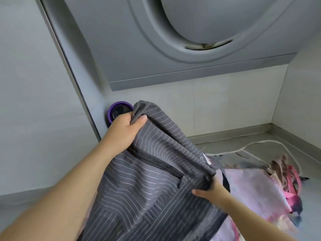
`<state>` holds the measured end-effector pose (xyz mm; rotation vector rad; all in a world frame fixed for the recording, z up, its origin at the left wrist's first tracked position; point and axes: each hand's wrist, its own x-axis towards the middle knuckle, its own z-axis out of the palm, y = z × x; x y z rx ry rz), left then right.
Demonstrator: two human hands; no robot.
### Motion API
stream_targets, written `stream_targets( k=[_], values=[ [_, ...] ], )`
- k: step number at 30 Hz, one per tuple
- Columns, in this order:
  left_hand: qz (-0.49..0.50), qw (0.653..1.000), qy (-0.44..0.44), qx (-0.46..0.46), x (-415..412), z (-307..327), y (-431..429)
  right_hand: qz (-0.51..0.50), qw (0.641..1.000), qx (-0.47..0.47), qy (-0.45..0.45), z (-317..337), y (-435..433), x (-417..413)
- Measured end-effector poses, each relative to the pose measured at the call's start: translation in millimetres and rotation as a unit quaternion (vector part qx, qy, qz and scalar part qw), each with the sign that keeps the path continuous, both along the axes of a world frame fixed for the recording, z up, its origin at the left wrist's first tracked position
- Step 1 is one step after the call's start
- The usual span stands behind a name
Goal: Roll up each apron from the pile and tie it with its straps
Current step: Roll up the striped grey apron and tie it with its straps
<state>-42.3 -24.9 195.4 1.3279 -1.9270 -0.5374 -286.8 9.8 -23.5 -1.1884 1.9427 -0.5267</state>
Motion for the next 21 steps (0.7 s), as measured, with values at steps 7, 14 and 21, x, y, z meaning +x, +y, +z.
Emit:
stream_targets(
  k=[7,14,21],
  values=[
    [0.094,0.985,0.140,0.025,53,17,-15,0.209,0.967,-0.053,-0.139,98,-12,-18],
    [0.138,0.986,-0.089,-0.003,97,75,-31,-0.032,0.947,-0.301,-0.111,266,-19,-71],
    [-0.089,0.958,-0.041,0.268,107,109,-10,-0.096,0.927,-0.301,-0.201,318,-19,-105]
  ],
)
